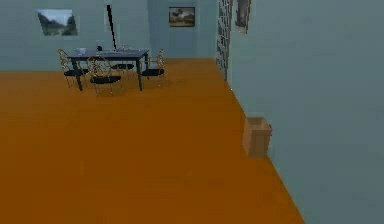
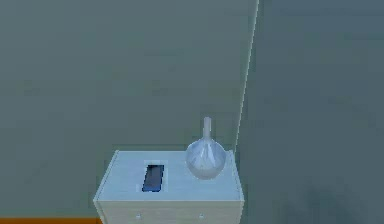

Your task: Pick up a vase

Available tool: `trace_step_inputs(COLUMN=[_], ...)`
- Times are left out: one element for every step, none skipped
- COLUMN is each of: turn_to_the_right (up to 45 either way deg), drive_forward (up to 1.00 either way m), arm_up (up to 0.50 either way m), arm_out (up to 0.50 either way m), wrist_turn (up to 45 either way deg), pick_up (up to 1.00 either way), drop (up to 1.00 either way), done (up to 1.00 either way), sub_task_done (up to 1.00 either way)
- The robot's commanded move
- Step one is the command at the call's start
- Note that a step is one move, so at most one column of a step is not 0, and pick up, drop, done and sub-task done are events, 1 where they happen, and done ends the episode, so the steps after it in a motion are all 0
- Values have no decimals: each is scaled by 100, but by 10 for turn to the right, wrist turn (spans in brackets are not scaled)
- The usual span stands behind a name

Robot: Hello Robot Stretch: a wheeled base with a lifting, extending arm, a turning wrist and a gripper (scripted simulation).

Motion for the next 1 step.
trace_step_inputs(turn_to_the_right=[0], drive_forward=[0], arm_up=[50], arm_out=[0], wrist_turn=[0], pick_up=[0], drop=[0], done=[0], sub_task_done=[0])
